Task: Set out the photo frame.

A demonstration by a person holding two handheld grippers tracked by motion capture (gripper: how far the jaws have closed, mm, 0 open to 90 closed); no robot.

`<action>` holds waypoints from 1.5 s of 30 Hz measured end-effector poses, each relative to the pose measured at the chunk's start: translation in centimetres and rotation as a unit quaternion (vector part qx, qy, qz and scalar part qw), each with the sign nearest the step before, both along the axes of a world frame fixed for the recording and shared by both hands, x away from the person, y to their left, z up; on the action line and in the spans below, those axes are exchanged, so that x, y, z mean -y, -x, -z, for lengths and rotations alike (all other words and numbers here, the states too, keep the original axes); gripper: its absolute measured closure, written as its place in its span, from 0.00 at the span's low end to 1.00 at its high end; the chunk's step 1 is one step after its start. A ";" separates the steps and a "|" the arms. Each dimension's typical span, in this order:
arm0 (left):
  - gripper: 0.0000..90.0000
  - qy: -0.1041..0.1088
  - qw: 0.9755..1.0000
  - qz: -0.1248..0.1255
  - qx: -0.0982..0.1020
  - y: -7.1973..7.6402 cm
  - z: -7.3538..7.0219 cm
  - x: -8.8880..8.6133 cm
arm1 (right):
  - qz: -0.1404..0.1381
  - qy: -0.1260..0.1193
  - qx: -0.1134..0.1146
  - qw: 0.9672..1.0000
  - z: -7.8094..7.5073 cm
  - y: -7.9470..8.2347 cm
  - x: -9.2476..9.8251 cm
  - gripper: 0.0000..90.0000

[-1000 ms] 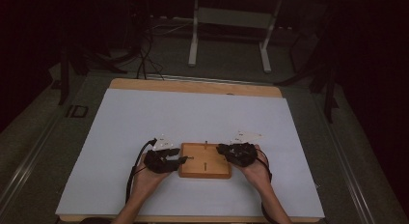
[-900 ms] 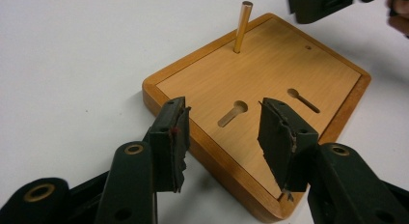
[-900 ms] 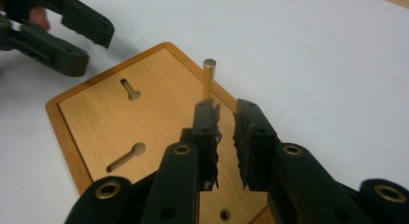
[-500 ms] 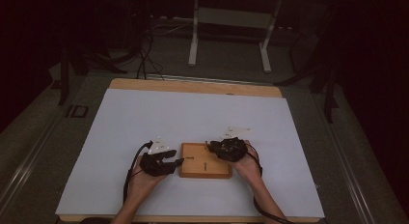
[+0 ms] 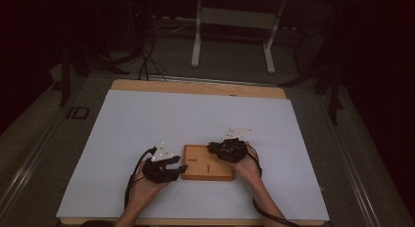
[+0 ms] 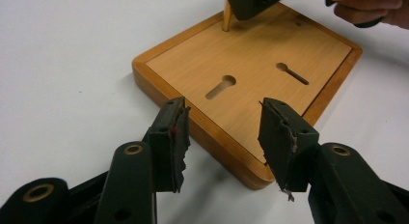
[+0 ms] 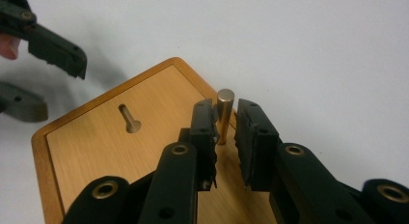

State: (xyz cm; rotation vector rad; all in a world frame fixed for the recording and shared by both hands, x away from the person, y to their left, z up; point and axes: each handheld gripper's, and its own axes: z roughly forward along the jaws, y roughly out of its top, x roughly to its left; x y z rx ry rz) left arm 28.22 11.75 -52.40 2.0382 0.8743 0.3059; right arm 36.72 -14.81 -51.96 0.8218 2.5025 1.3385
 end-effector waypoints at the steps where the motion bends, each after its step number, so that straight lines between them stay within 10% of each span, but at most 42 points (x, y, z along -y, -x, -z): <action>1: 0.59 -0.001 1.000 0.002 0.000 0.1 0.0 0.1 | 0.001 -0.001 0.000 1.000 0.0 -0.1 -0.1 0.86; 30: 0.55 -0.028 0.998 0.045 0.020 1.2 0.2 0.6 | -0.014 -0.023 -0.060 0.998 0.7 -1.8 -0.5 0.93; 45: 0.29 -0.064 0.995 0.075 0.014 1.0 0.8 1.1 | -0.031 -0.030 -0.096 0.994 0.5 -2.9 -0.2 0.93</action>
